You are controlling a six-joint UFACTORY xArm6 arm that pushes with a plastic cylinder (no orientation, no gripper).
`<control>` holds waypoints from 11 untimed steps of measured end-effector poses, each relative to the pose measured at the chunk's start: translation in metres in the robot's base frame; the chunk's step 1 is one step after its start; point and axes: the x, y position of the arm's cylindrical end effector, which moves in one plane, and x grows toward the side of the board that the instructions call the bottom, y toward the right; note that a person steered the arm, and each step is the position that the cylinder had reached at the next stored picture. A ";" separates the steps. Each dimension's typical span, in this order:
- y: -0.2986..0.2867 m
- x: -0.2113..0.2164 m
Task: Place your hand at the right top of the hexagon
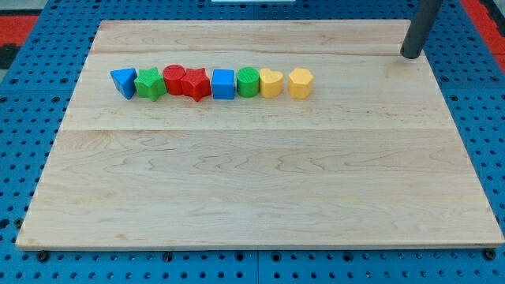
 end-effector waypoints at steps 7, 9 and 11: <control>-0.132 -0.022; -0.155 0.042; -0.200 0.061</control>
